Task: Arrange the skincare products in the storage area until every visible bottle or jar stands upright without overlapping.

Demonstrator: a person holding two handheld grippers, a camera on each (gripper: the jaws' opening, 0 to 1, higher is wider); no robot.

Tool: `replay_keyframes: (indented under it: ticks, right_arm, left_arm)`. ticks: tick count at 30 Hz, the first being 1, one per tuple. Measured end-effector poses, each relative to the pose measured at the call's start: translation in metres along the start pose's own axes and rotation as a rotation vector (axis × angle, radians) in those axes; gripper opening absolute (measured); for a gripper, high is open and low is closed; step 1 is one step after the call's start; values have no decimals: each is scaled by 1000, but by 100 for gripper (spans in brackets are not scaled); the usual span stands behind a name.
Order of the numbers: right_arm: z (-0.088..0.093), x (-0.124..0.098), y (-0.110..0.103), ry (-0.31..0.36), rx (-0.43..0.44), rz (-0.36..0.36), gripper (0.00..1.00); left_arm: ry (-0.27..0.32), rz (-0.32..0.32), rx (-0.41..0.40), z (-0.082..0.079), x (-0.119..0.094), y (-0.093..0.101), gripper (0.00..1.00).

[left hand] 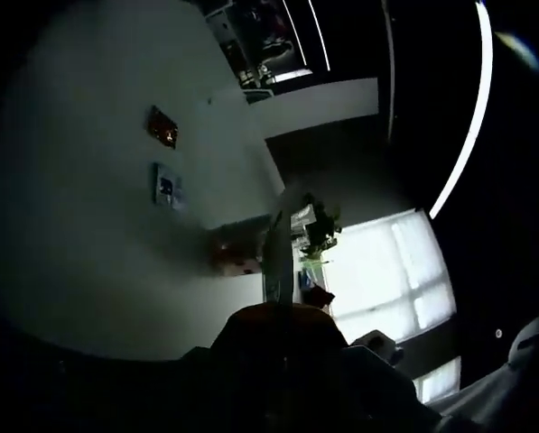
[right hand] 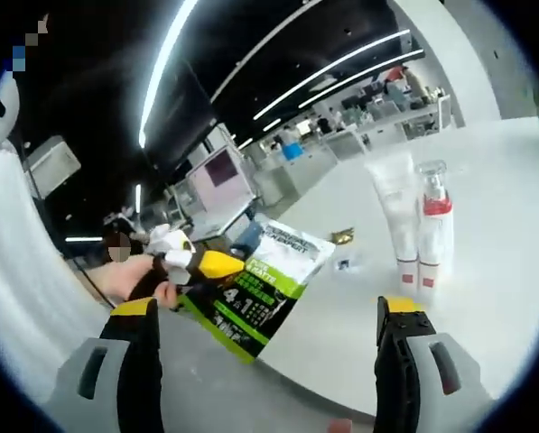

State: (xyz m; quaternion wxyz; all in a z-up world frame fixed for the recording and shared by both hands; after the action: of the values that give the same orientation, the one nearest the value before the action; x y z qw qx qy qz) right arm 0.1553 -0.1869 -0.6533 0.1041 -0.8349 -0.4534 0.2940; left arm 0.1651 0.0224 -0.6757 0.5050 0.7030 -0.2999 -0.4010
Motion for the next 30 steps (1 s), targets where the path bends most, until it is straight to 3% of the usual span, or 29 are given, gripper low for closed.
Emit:
replay_keyframes:
  ticks: [16, 30]
  right_arm:
    - [2, -20, 23, 12, 40, 86, 99]
    - [14, -20, 31, 9, 70, 93, 99]
  left_arm:
    - [-18, -43, -133, -6, 40, -37, 1]
    - [-32, -67, -244, -8, 78, -61, 1]
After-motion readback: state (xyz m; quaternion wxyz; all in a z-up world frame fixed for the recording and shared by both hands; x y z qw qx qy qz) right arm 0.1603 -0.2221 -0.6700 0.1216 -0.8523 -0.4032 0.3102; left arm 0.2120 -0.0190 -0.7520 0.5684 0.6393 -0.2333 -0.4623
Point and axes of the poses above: the point that each gripper's makers call its tool centre point, and the gripper's own axes: x roughly forward along the fingers, y roughly to its right, z roughly out of its underside, the point moved 7 cm from there along -x, roughly backward along the fingers, and after that the axes turned 10 degrees about -y, right-handed, at the moved point
